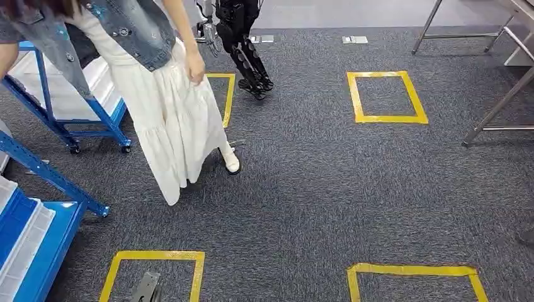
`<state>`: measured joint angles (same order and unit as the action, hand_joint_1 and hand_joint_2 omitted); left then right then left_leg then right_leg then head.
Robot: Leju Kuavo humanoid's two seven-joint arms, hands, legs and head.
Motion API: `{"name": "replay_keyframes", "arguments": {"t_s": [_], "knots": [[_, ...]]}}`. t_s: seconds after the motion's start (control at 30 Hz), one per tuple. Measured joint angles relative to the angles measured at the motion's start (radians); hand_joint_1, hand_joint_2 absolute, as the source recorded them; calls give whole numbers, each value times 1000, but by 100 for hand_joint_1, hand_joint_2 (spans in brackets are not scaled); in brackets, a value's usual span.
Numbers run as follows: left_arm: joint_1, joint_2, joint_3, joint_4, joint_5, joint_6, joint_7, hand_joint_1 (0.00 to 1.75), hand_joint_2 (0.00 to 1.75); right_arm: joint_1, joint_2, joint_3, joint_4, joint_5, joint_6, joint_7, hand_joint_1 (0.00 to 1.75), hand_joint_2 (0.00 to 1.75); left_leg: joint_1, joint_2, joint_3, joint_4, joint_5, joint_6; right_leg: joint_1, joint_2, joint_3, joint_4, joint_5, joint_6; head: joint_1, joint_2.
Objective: Take the parts from the cabinet and place them on the table.
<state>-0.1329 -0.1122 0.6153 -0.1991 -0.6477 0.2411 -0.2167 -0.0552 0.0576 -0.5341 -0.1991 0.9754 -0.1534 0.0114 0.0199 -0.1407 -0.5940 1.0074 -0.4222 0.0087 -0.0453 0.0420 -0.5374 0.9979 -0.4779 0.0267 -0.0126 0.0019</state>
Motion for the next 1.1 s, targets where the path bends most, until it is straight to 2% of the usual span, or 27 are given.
{"name": "replay_keyframes", "arguments": {"t_s": [0.03, 0.07, 0.13, 0.17, 0.2, 0.23, 0.3, 0.33, 0.37, 0.43, 0.5, 0.53, 0.57, 0.6, 0.67, 0.7, 0.73, 0.77, 0.83, 0.87, 0.9, 0.93, 0.97, 1.0, 1.03, 1.07, 1.1], "knots": [[2, -2, 0, 0, 0, 0, 0, 0, 0, -1, -1, 0, 0, 1, 1, -1, 0, 0, -4, 65, -8, 25, -14, -3, 6, -9, 4, -1, 0, -7, 0, 0], [-1, -2, 0, 0, 0, 0, 0, 0, 0, 0, -1, 0, 0, 2, 4, -3, 0, 0, -5, 112, -34, 84, -49, -7, 12, -21, 7, -1, -2, -16, -8, 0], [-6, -2, 0, 0, 0, 0, -1, 0, 0, 4, -2, 0, 0, 7, 8, -4, 0, 0, -3, 138, -119, 254, -127, -8, 26, -50, 10, -1, -8, -26, -8, 0], [-5, -3, 0, 0, 0, 0, -1, 0, 0, 5, -5, 0, 0, 8, 10, -4, 0, 0, -3, 138, -156, 324, -149, -6, 31, -65, 11, -1, -11, -30, -8, 0], [-4, -3, 0, 0, 0, 0, 0, 0, 0, 4, -6, 0, 0, 10, 12, -5, 0, 0, -4, 138, -168, 341, -141, -4, 37, -78, 12, -1, -14, -33, -8, 0], [-3, -3, 1, 1, 0, 0, 0, 0, 0, 4, -7, 0, 0, 13, 13, -6, 0, 0, -5, 138, -153, 307, -114, 4, 41, -90, 15, -1, -16, -37, -8, 0], [-2, -3, 2, 0, 0, 0, 7, 0, 0, 1, -7, 0, 0, 17, 14, -10, 0, 0, -16, 152, -74, 153, -37, 26, 47, -110, 23, -1, -23, -41, -8, 0], [-2, -3, 4, 0, 0, 0, 10, 0, 0, -1, -7, 0, 0, 18, 14, -12, 0, 0, -34, 196, -13, 41, -4, 46, 49, -123, 29, -2, -27, -42, -8, 0], [-3, -2, 6, 0, 0, -1, 23, 0, 0, 0, -5, 0, 0, 20, 14, -14, 0, 0, -39, 222, -10, 39, -19, 51, 52, -132, 31, -5, -29, -39, -3, 0], [-4, -2, 10, 1, 0, -4, 85, 0, 0, -2, -6, 0, 0, 31, 14, -18, 0, 0, -47, 209, -10, 26, -14, 57, 49, -147, 31, -6, -31, -32, -8, 0], [9, 0, 16, 2, -2, -27, 202, 0, 0, -7, -8, 0, 0, 40, 22, -22, 0, 0, -50, 184, -6, 9, -8, 67, 53, -172, 43, -22, -32, -27, -8, 0], [15, 0, 19, 2, -2, -40, 236, 0, 0, -7, -8, 0, -1, 42, 24, -25, 0, 0, -30, 171, 16, -22, 7, 73, 57, -161, 42, -21, -38, -23, -7, 0], [22, 0, 21, 3, -2, -46, 249, 0, 0, -7, -14, 0, -1, 42, 26, -27, 0, 0, -33, 163, 25, -35, 13, 66, 53, -107, 34, 4, -46, -20, -5, 0], [22, 0, 24, 3, -3, -54, 264, 0, 0, -6, -14, 0, -1, 42, 28, -30, 0, 0, -29, 149, 25, -39, 17, 71, 49, -65, -3, 76, -78, -25, -5, 0], [22, -1, 25, 3, -12, -64, 284, 0, 0, -1, -18, 0, -1, 42, 28, -31, 0, 0, -28, 116, 23, -39, 16, 70, 38, -45, -92, 243, -140, -27, -2, 0], [25, -2, 25, 4, -13, -65, 289, 0, 0, 0, -19, 0, -1, 42, 28, -31, 0, 0, -28, 102, 23, -38, 15, 68, 34, -45, -121, 289, -148, -20, -3, 0], [28, -2, 25, 4, -13, -66, 294, 0, 0, 2, -21, 0, -1, 41, 28, -31, 0, 0, -26, 85, 25, -38, 14, 65, 28, -45, -128, 286, -133, -7, -1, 0], [31, -1, 25, 5, -15, -68, 297, 0, 0, 2, -22, 0, -1, 41, 28, -31, 0, 0, -23, 71, 26, -36, 12, 61, 22, -44, -112, 239, -103, 8, -3, 0], [32, -1, 25, 6, -21, -74, 307, 0, 0, 0, -24, 0, -1, 42, 28, -31, 0, 0, -13, 39, 26, -21, 4, 42, 4, -24, -27, 40, -10, 45, -2, 0], [34, -1, 25, 6, -21, -74, 309, 0, 0, 0, -24, 0, -1, 42, 28, -31, 0, 0, -10, 30, 23, -12, -3, 31, -2, 6, -9, 3, -3, 44, -1, 0], [35, 2, 25, 6, -23, -74, 313, 0, 0, 1, -21, 0, 0, 42, 29, -31, 0, 0, -17, 20, 14, 1, -10, 21, 5, 16, -8, -7, -1, 33, 9, 0], [37, 3, 25, 6, -25, -74, 318, 0, 0, -2, -21, 0, 0, 44, 29, -32, 0, 0, -15, 14, 10, 2, -10, 17, 8, 10, -4, 4, -2, 14, 5, 0], [41, 2, 25, 6, -30, -73, 327, 0, 0, -6, -21, 0, 0, 45, 29, -33, 0, 0, -13, 6, 9, 0, -8, 15, 17, 0, -5, 7, -5, 7, 3, 0], [47, 2, 25, 6, -32, -72, 333, 0, 0, -6, -22, 0, 0, 48, 30, -34, 0, 0, -9, -3, 7, 2, -8, 12, 15, -8, -4, 5, -4, 0, 2, 0], [51, 3, 25, 6, -32, -72, 335, 0, 0, -6, -20, 0, 0, 48, 30, -36, 0, 0, -4, 4, 5, 12, -14, 7, 5, -18, -2, 3, -3, -5, 2, 0], [54, 2, 25, 7, -32, -72, 339, 0, 0, -6, -21, 0, 0, 50, 30, -38, 0, 0, -10, 69, -5, 40, -31, 4, 10, -24, 1, 2, -3, -12, -1, 0], [54, 2, 25, 7, -32, -72, 340, 0, 0, -4, -20, 0, 0, 51, 31, -39, 0, 0, -9, 109, -30, 95, -63, 0, 14, -34, 3, 2, -6, -17, -10, 0]]}}
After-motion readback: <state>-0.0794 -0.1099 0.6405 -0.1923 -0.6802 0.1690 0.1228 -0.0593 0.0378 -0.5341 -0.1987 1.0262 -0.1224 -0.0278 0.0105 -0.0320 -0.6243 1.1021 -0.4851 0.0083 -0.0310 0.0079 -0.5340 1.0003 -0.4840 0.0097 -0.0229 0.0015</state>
